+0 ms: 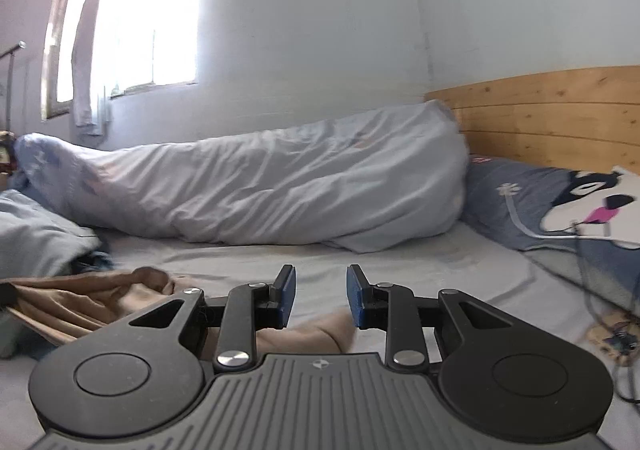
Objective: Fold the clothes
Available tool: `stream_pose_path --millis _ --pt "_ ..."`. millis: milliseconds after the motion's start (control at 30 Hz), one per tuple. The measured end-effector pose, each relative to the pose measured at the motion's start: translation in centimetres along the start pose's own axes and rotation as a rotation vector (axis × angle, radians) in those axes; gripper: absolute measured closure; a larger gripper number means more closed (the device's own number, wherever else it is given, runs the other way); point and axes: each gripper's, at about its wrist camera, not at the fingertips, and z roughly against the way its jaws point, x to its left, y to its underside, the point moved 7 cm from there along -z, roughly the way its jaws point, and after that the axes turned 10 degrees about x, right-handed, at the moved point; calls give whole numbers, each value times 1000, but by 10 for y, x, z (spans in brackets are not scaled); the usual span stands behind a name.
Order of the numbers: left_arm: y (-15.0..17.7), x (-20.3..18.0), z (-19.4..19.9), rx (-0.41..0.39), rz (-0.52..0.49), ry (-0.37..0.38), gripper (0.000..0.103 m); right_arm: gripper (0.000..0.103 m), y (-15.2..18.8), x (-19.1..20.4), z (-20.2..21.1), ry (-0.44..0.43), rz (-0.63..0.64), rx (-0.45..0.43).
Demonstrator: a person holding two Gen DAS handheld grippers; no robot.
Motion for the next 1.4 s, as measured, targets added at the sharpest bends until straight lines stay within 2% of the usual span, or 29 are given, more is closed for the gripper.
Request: stream_pose_path --millis 133,267,300,400,533,600,633,667,700,733,867,967,1067,1233,1333,1400 --pt "-33 42 27 -106 38 -93 102 76 1 22 -2 -90 35 15" --pt "-65 94 60 -248 148 -210 103 76 3 37 -5 -133 55 24" --pt "-70 107 64 -259 170 -243 103 76 4 41 -6 -151 57 27" --pt "-65 136 57 -188 211 -328 103 76 6 56 -6 -189 89 33" --pt "-58 141 45 -105 162 -411 100 76 10 75 -8 -212 130 37" --pt "-61 140 48 -104 139 -421 93 76 11 83 -9 -221 136 39" --pt "-63 139 50 -105 124 -430 79 75 12 87 -10 -224 141 40" --pt "-67 138 52 -109 108 -439 58 75 13 91 -11 -226 147 41" --pt "-69 137 54 -117 95 -444 50 75 14 94 -12 -229 154 42" --pt "-72 135 57 -132 77 -445 42 75 15 97 -12 -232 158 44" --pt "-74 120 61 -155 -42 -431 34 75 16 107 -15 -261 149 53" --pt "-73 107 56 -151 -140 -434 33 66 17 120 -16 -344 124 87" --pt "-72 94 45 -133 -249 -439 32 65 21 142 -17 -409 147 115" --pt "-74 82 5 -11 -436 -463 32 64 32 178 -21 -491 201 169" --pt "-71 75 -27 85 -582 -505 33 64 39 192 -29 -505 222 199" --pt "-66 75 -46 143 -652 -540 38 64 42 199 -35 -498 224 220"
